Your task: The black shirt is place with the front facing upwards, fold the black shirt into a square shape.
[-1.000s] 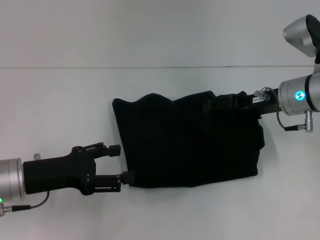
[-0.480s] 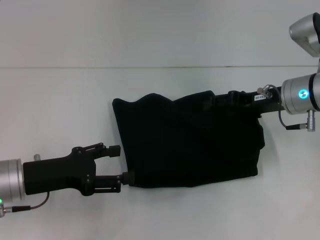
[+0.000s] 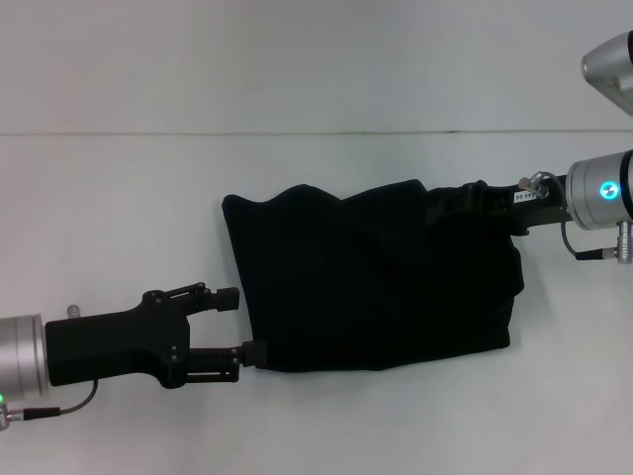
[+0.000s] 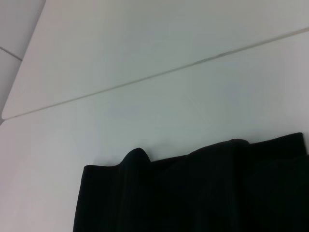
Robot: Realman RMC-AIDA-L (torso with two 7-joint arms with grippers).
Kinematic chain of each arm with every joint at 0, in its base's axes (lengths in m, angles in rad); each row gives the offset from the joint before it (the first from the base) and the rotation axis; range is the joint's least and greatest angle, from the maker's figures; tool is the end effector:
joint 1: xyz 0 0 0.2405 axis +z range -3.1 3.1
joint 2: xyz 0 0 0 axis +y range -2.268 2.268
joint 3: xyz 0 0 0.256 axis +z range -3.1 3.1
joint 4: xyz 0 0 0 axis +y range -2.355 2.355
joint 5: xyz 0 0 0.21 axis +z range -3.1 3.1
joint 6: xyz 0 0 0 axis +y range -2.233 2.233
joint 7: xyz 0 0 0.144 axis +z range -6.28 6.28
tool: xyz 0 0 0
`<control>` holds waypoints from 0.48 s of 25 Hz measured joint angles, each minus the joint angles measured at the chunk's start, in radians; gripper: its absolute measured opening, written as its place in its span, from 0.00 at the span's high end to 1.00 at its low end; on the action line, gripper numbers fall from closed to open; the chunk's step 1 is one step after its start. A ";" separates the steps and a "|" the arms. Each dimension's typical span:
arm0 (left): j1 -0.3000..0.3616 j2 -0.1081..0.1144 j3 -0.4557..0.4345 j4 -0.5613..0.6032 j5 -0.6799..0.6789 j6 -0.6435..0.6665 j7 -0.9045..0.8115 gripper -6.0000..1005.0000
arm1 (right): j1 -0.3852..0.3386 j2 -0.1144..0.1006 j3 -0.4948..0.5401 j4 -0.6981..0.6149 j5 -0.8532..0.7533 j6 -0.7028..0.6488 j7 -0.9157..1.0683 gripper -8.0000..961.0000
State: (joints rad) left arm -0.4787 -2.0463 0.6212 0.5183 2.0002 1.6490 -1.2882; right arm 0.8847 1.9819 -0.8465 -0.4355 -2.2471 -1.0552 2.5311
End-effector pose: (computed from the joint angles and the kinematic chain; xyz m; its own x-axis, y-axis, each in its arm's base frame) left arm -0.2848 0.2979 -0.0032 0.7285 0.3823 0.5685 0.4984 -0.8651 -0.0568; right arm 0.2277 0.4364 -0.0151 0.2120 -0.8926 -0.3978 -0.9767 -0.1793 -0.1182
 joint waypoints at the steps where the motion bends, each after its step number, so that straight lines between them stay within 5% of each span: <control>1: 0.000 0.000 0.000 0.000 0.000 0.000 0.001 0.08 | 0.001 0.000 -0.003 0.000 0.000 0.001 0.000 0.52; 12: 0.002 0.000 -0.002 0.002 -0.002 0.004 0.005 0.08 | 0.003 0.008 -0.020 0.002 0.000 0.021 -0.011 0.77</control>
State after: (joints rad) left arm -0.4770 -2.0464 0.6196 0.5201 1.9987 1.6526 -1.2833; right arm 0.8878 1.9895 -0.8663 -0.4336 -2.2473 -1.0340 2.5203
